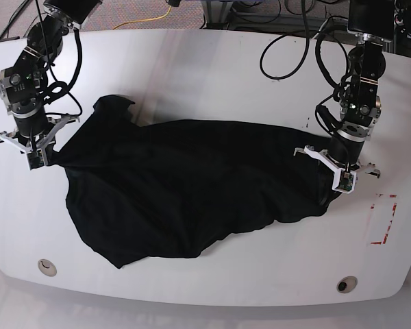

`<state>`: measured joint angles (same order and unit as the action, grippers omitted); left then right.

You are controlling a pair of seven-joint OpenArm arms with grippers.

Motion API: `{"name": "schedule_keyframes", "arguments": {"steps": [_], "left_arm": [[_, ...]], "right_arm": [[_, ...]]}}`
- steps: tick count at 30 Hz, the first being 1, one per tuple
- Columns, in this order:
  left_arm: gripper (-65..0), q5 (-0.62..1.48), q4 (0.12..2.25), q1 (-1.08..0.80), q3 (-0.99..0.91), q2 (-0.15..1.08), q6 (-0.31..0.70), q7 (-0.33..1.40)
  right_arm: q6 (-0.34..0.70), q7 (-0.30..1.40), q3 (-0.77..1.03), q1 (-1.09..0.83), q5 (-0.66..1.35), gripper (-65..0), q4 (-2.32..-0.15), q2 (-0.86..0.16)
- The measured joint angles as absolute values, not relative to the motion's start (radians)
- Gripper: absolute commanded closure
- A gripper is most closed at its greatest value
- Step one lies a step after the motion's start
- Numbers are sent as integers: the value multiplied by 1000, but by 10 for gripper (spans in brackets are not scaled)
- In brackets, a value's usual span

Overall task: Layout the t-shirt on the table in an organized manner, then fold the t-shirt properly
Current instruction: 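Pull both held edges apart to spread the shirt across the table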

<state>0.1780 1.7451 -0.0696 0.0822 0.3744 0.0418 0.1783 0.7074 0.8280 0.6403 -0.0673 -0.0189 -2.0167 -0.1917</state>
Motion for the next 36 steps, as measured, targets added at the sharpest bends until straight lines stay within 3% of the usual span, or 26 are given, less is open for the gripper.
{"name": "schedule_keyframes", "arguments": {"steps": [10, 20, 36], "left_arm": [[0, 177, 1787, -72, 17, 378, 41, 182], [0, 176, 1785, -117, -56, 378, 37, 326], [-3, 178, 1785, -172, -56, 377, 42, 324]], "right_arm": [[707, 825, 637, -9, -23, 0, -2013, -221], [707, 831, 637, -20, -21, 0, -2006, -221], [707, 831, 640, -88, -21, 0, -2002, -216]]}}
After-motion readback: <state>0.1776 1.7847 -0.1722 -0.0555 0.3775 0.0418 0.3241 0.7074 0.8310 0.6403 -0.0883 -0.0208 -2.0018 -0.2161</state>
